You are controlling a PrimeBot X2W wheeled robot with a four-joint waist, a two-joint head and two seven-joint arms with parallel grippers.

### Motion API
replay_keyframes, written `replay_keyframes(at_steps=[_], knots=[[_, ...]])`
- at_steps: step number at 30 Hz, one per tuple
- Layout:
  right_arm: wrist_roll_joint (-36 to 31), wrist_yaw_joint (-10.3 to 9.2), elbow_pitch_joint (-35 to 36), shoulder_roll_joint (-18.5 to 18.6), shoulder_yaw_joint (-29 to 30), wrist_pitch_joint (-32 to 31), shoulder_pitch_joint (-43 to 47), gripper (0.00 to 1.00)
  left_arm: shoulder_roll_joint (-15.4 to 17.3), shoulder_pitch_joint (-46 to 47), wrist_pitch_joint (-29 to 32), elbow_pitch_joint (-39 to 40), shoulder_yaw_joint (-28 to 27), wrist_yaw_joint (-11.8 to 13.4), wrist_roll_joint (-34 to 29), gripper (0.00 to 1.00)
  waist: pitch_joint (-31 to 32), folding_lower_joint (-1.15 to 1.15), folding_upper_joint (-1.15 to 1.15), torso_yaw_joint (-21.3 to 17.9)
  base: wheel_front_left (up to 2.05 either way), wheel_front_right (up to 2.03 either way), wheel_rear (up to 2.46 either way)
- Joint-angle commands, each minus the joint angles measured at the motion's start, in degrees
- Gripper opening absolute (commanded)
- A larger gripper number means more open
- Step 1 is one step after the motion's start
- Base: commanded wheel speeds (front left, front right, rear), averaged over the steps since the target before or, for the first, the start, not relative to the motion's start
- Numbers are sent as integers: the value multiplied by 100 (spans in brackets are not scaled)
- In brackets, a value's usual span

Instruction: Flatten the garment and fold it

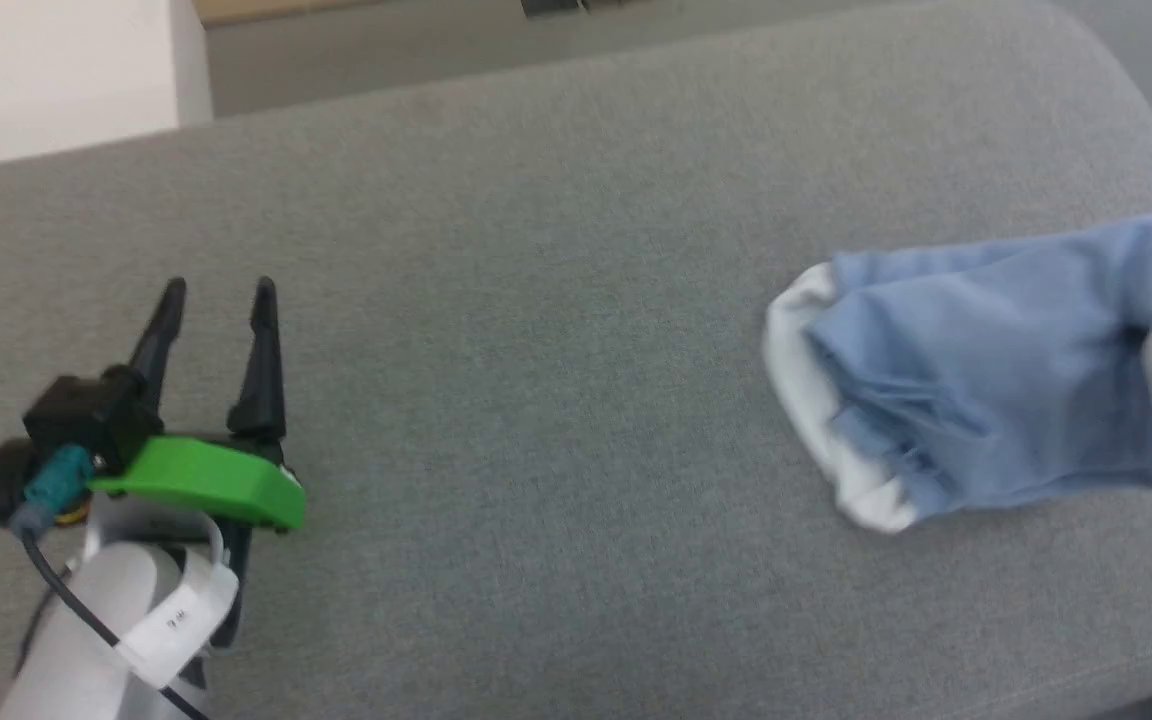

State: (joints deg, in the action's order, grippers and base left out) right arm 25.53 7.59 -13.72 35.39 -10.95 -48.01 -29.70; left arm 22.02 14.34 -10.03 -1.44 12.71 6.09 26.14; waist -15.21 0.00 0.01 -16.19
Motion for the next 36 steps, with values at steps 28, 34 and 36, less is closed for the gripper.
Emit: replay_keyframes(at_steps=[28, 34, 36], knots=[[-2409, -10, -1766, -202, 2859, 1182, -1401, 100, 1029, 264, 867, 1549, -569, 433, -304, 100, -2336, 0, -1, 49, 0, 0, 0], [-2181, -10, -1533, -418, 3020, 1628, -1677, 100, 988, 158, 799, 1439, -550, 454, -268, 100, -1986, 0, -1, -101, 0, 0, 0], [-2064, -10, -1375, -532, 2980, 1865, -1770, 100, 947, 115, 754, 1377, -538, 462, -242, 100, -1821, 0, -1, -141, 0, 0, 0]])
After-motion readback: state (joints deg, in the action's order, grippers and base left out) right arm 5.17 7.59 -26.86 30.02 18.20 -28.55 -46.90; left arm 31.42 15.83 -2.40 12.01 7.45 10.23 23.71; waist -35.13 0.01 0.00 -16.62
